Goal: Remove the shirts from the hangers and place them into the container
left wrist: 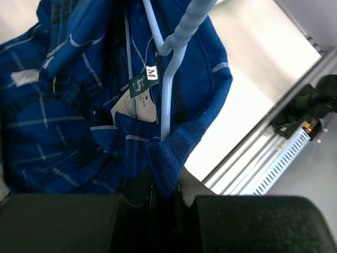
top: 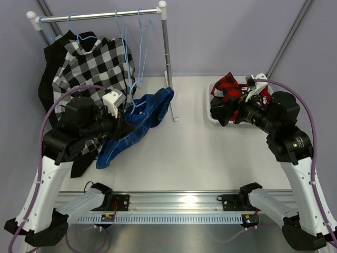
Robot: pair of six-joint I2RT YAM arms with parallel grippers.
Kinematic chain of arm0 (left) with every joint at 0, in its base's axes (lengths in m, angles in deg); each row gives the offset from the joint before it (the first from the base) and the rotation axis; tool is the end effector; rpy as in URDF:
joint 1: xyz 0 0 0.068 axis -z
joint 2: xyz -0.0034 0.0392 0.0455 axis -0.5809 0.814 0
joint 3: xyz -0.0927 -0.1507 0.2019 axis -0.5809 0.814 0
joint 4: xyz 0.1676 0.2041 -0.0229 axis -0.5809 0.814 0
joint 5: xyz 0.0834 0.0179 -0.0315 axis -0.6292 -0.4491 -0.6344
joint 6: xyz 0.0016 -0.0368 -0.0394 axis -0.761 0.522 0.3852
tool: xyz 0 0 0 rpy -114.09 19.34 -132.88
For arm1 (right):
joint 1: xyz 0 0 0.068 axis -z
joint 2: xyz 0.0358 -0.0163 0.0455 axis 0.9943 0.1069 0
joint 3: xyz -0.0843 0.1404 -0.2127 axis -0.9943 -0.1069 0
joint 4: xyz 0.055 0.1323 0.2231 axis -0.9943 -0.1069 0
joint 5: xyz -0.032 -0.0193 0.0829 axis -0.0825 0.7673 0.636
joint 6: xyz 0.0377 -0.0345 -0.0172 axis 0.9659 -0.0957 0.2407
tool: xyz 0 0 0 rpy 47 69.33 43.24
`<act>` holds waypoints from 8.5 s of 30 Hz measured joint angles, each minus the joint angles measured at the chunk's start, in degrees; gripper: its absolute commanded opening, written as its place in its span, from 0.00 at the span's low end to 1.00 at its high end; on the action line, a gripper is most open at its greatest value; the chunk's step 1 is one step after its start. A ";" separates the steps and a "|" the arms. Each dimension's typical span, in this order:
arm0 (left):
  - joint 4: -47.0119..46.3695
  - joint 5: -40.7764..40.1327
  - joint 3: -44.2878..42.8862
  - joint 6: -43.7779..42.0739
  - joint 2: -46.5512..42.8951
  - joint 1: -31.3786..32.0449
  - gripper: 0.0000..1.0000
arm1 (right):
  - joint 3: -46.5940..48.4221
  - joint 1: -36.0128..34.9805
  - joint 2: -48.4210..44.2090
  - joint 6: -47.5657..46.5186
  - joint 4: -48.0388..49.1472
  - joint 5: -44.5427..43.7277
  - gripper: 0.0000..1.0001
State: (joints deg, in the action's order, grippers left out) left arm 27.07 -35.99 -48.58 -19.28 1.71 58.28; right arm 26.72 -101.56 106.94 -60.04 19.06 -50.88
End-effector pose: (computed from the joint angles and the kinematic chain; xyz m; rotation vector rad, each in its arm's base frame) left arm 0.1286 -0.0698 0.4360 0.6158 2.0469 -0.7117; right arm 0.1522 0.0619 0.4596 -0.4718 1.7195 0.6005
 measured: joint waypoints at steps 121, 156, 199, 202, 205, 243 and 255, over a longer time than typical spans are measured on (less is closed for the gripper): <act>-18.73 -17.79 -8.63 -4.13 9.31 19.02 0.00 | 13.14 -18.49 20.28 -5.07 13.49 -30.42 0.00; -22.36 -13.70 11.82 4.70 -1.66 20.90 0.83 | 19.32 -13.35 15.28 6.80 9.79 -18.27 0.00; -9.68 10.45 -14.29 -5.92 23.45 16.74 0.51 | 4.55 -15.96 14.34 -1.44 13.75 -15.21 0.00; -9.73 10.56 -14.14 -6.14 23.41 16.76 0.51 | 5.07 -15.98 14.47 -1.68 13.97 -15.23 0.00; -9.70 10.71 -13.42 -6.16 23.39 16.76 0.50 | 5.66 -16.02 14.58 -1.70 14.03 -15.23 0.00; -7.78 -0.28 -0.09 -10.56 6.51 16.57 0.00 | -9.77 -17.55 -5.86 2.89 5.49 -31.69 1.00; -4.11 -16.28 0.59 -9.97 -1.11 15.47 0.00 | -17.70 -17.42 -9.42 14.82 -4.98 -52.00 0.99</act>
State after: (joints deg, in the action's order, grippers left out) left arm 22.96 -52.28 -47.99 -29.25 0.60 73.75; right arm 9.02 -118.98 97.52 -45.22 14.07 -102.87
